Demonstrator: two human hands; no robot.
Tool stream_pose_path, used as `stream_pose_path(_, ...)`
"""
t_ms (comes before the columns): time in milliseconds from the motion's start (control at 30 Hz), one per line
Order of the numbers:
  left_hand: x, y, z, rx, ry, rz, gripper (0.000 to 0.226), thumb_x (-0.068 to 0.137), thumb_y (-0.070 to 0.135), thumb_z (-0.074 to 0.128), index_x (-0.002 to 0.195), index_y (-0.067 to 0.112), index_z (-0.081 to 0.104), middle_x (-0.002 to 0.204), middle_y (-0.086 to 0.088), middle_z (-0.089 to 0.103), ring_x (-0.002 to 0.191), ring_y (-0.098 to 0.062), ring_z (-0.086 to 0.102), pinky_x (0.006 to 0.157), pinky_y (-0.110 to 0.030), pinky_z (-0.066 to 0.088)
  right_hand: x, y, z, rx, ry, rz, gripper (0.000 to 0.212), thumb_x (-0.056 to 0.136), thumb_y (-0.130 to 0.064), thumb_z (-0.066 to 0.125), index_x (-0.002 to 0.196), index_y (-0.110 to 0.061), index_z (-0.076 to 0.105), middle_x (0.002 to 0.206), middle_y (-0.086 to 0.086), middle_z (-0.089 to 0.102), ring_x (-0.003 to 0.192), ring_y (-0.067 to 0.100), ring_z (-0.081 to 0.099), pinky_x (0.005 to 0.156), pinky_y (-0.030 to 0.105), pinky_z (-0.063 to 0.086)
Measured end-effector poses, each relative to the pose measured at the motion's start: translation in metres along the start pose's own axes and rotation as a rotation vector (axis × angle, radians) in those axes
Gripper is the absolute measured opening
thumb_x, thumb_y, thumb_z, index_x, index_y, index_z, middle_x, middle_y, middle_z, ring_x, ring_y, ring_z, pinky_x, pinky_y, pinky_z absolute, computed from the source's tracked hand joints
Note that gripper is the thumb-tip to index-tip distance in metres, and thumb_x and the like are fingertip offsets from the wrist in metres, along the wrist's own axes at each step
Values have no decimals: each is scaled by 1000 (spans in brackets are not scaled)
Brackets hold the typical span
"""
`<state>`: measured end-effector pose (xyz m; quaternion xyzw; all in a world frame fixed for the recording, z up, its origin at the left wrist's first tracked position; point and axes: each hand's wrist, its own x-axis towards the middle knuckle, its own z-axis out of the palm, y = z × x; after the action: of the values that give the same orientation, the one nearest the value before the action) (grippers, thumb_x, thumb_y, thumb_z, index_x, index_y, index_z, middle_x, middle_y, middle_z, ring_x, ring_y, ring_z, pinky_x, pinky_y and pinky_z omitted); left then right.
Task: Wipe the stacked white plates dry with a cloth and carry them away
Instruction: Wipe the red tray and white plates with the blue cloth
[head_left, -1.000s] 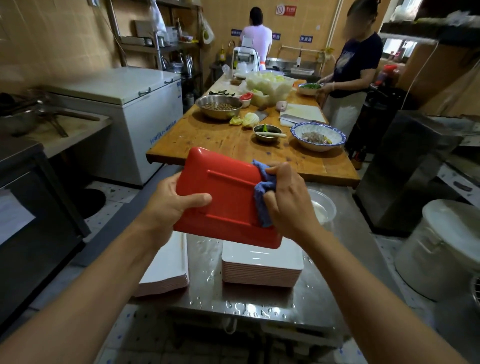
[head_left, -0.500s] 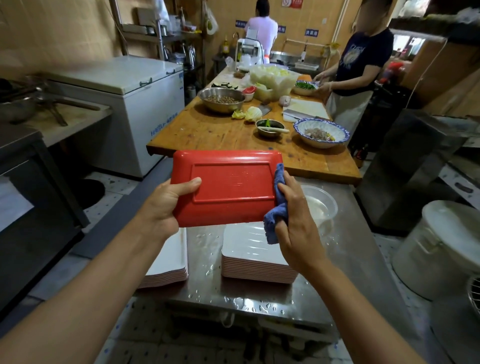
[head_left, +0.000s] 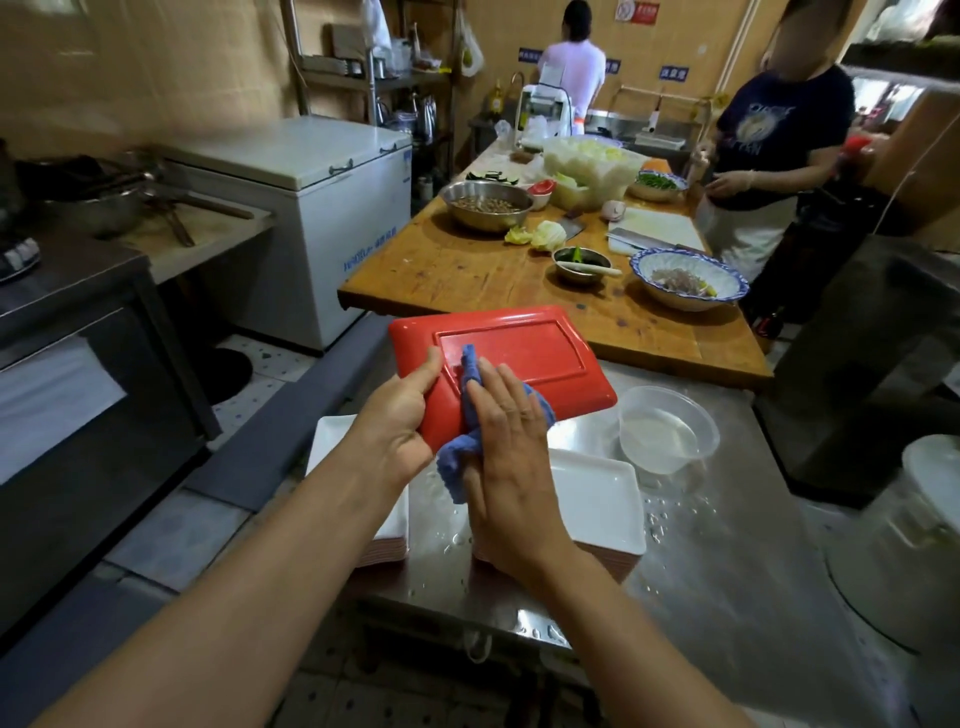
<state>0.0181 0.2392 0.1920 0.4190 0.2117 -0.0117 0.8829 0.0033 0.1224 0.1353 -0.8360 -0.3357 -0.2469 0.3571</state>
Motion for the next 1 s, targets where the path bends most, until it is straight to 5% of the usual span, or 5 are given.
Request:
stream_pose_path(200,-3,-8,-13,121,-13,119,22,97,23,48,108,7,59,94,-15,65,80,-23,64,76,-36,54,26,-7,6,49,-112,101,55,90,-17,42,142,-5,35,153,7,26,143,16,18,119,39,12)
stream_pose_path(533,-11,12,-51,112,-22,161,11,94,13,51,100,14,60,77,-5,73,65,-17,71,53,-35,58,42,48,-23,52,-179,345,45,96,-4,38,141,-6,35,152,10,29,139,21,29,115,31,21)
stream_pose_path(633,-13,13,-61,116,-14,130,15,93,15,52,105,15,60,81,-5,73,71,-19,71,61,-39,57,40,51,-20,72,-93,412,33,95,-1,38,127,-4,47,130,15,49,118,26,47,94,21,32)
stream_pose_path(767,-12,16,-78,116,20,123,12,92,15,53,101,17,61,85,-6,73,78,-22,69,65,-41,54,37,52,-19,94,-136,498,25,97,-9,40,120,-6,49,110,14,58,95,28,58,70,37,51)
stream_pose_path(1000,-9,26,-104,428,112,378,10,92,17,57,100,23,60,93,-1,70,85,-18,68,75,-33,55,29,43,-7,111,-26,487,26,95,-4,40,115,-14,54,91,-1,54,67,-2,49,56,0,35)
